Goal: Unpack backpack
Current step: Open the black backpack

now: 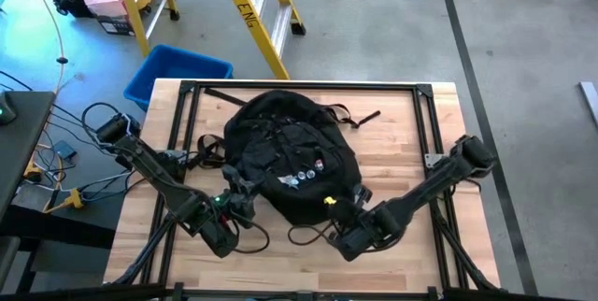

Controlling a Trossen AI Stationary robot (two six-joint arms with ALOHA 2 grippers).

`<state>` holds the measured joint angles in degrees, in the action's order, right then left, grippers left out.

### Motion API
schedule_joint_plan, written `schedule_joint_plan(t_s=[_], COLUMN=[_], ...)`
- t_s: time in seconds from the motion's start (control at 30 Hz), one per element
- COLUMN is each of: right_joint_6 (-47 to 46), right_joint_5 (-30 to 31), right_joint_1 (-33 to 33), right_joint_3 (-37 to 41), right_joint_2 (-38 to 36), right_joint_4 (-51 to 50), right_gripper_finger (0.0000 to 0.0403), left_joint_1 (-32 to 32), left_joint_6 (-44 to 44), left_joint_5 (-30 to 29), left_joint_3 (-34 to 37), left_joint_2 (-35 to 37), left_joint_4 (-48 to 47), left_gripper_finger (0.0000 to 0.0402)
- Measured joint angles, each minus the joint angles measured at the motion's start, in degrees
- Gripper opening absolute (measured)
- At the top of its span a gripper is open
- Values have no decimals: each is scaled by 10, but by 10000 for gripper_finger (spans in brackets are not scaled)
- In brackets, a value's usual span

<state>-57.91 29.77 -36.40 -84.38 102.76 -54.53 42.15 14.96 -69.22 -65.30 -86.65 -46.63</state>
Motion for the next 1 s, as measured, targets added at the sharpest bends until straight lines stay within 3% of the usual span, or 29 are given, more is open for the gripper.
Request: schedule_joint_plan(t_s=[0.23, 0.47, 0.77, 1.0], right_joint_6=[84, 131, 242, 260], right_joint_5=[-22, -44, -42, -47], right_joint_1=[9, 61, 107, 119], right_joint_3=[1, 1, 1, 1], right_joint_2=[-22, 21, 41, 40], right_joint_4=[103, 177, 321, 374], right_gripper_finger=[0, 0, 1, 1], left_joint_1=[0, 0, -12, -28], left_joint_6=[-52, -147, -151, -151], left_joint_5=[1, 36, 66, 83], left_joint_3=[0, 0, 0, 1], left_joint_2=[1, 1, -27, -51], left_joint_4=[78, 210, 227, 235], left_gripper_finger=[4, 4, 4, 4])
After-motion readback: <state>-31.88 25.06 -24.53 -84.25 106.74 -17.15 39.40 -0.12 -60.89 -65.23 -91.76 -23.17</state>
